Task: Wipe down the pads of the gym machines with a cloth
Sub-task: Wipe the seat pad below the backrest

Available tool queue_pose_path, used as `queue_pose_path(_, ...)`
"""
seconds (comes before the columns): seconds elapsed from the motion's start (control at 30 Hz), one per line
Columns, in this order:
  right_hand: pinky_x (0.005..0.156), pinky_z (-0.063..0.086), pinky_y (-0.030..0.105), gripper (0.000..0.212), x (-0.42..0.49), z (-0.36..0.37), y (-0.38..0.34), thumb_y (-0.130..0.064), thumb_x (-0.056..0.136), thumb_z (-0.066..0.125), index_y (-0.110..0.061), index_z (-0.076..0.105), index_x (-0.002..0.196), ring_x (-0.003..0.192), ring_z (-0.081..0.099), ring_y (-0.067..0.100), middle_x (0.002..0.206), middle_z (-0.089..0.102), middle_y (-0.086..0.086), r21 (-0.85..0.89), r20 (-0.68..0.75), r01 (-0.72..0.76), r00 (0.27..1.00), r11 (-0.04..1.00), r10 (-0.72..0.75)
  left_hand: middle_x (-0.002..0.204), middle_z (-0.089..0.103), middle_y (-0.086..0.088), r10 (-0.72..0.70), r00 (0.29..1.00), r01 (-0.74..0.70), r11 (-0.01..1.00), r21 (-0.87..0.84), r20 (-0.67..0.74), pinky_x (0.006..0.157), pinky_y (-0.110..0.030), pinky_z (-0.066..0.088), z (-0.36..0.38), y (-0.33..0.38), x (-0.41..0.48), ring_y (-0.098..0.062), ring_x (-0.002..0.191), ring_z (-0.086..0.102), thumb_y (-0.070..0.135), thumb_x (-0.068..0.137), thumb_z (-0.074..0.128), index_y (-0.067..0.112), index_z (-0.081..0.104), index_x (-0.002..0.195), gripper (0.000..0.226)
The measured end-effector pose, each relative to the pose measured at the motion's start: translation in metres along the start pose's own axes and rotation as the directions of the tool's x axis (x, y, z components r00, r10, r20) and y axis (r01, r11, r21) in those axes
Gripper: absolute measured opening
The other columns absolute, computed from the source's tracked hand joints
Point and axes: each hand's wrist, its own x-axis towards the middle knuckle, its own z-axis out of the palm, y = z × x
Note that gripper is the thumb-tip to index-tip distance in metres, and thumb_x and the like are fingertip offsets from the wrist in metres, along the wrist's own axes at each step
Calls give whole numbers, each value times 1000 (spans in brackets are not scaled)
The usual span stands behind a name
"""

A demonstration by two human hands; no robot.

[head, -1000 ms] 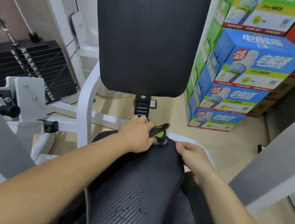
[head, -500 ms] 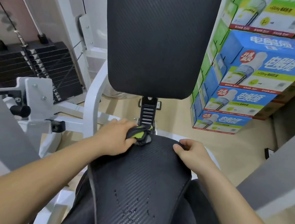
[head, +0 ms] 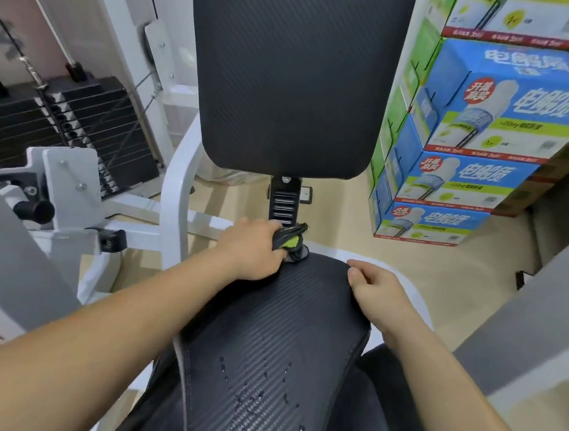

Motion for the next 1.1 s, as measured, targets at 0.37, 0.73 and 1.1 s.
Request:
queue_pose_path(0.37, 109, 49, 47, 43, -1, -31, -4, -13, 94, 60, -18, 58, 137, 120, 62, 25, 127, 66, 5, 86, -162, -80, 982, 993, 93, 113, 70, -2, 97, 988, -83, 990, -117, 121, 94, -41, 54, 14, 57, 33, -28, 104, 64, 33, 91, 59, 26, 64, 125, 35)
queue_pose_path(0.73, 87, 57, 43, 26, 1, 21, -57, -29, 94, 54, -12, 74, 94, 91, 67, 27, 90, 75, 6, -546, 61, 158, 987, 823, -149, 87, 63, -7, -300, 954, 295, 949, -108, -28, 68, -34, 48, -34, -67, -40, -25, 80, 61, 28, 94, 53, 15, 59, 100, 16)
queue_pose_path(1.1, 100, 46, 33, 41, -7, 16, -50, -17, 94, 50, -31, 70, 128, 124, 58, 22, 132, 69, -9, -521, 58, 83, 996, 849, -62, 98, 62, -9, -309, 946, 318, 943, -98, 93, 71, -35, 44, -21, -76, 7, -27, 86, 59, 34, 97, 50, 12, 55, 108, 25)
